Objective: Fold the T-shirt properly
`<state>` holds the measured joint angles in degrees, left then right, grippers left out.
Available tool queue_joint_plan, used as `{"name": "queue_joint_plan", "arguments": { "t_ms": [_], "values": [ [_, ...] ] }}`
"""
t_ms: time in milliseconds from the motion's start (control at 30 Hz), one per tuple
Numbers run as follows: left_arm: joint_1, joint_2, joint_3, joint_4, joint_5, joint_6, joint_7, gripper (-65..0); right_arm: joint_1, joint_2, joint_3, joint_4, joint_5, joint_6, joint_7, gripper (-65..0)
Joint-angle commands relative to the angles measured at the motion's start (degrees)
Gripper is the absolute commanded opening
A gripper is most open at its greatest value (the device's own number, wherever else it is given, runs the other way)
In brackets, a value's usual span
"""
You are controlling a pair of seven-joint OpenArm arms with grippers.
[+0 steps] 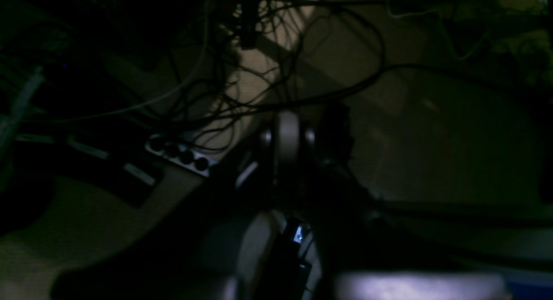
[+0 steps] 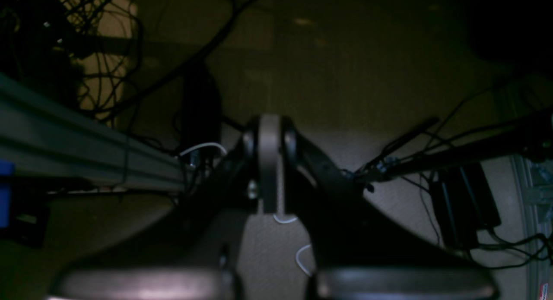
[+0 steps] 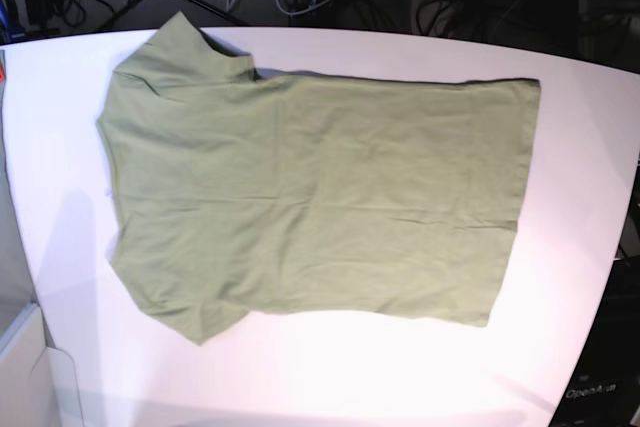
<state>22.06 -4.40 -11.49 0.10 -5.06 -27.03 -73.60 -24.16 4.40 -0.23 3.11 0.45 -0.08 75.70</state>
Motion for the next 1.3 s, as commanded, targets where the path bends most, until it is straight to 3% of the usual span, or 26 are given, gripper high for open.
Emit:
{"name": "queue_joint_plan", "arguments": {
  "t_ms": [0, 167, 533, 700, 933, 1033, 1267],
  "values": [
    [1.9, 0.1, 0.0, -0.1, -0.3, -0.1, -2.0, -63.9, -1.2, 0.2, 0.1, 0.0, 0.1, -0.1, 2.1, -65.0],
    [2.5, 0.1, -0.1, 0.0, -0.3, 0.0, -2.0, -63.9, -2.3, 0.3, 0.1, 1.1, 0.1, -0.1, 2.2, -65.0],
    [5.5, 0.1, -0.1, 7.6, -2.5, -0.4, -2.0, -63.9, -17.9, 0.3, 0.0, 31.7, -0.1, 0.0, 1.9, -65.0],
    [9.5, 0.8, -0.1, 19.5, -5.8, -0.4, -2.0, -63.9, -21.5, 0.3, 0.0, 38.9, -0.1, 0.0, 1.9, -64.9],
    [19.9, 3.9, 0.0, 45.1, -7.1, 0.0, -1.3, -63.9, -22.8, 0.4, 0.1, 43.7, 0.0, 0.0, 1.9, -50.9],
    [24.8, 5.7, -0.1, 58.3, -7.1, 0.0, 4.6, -63.9, -23.6, 0.5, 0.1, 46.8, 0.0, 0.0, 1.8, -46.4],
    [30.4, 6.1, -0.7, 81.1, -7.3, 0.1, 27.2, -63.9, -25.6, 0.6, 0.2, 57.2, 0.0, -0.1, -1.1, -39.2]
  ]
}}
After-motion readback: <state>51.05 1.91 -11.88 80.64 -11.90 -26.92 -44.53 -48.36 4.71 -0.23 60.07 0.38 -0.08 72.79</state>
